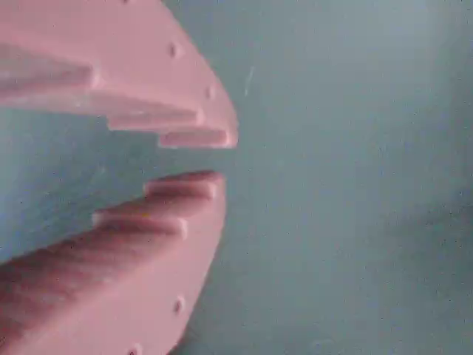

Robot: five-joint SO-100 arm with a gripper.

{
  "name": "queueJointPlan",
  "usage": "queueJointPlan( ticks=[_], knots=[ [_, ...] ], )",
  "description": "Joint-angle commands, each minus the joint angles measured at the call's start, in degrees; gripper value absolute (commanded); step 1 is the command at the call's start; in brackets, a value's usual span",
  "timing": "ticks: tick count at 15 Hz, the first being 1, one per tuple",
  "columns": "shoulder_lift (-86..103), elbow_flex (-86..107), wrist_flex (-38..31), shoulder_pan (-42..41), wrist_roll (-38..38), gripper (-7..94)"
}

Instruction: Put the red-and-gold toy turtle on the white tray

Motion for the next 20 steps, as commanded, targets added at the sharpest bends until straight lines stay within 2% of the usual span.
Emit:
queueJointPlan(
  ticks=[1, 5, 9, 11, 16, 19, 20],
  knots=[
    [-20.4, -14.5, -2.2, 6.3, 2.0, 0],
    [-44.3, -30.6, -0.1, 16.1, -0.4, 0],
    [-61.3, -60.5, 11.4, 22.9, -0.6, 0],
    [-67.1, -71.1, 12.0, 25.1, 0.7, 0],
    [-81.0, -90.9, 14.4, 26.9, 9.3, 0],
    [-86.0, -96.0, 20.0, 26.1, 10.6, 1],
    [-87.1, -96.0, 20.9, 26.0, 10.7, 5]
  ],
)
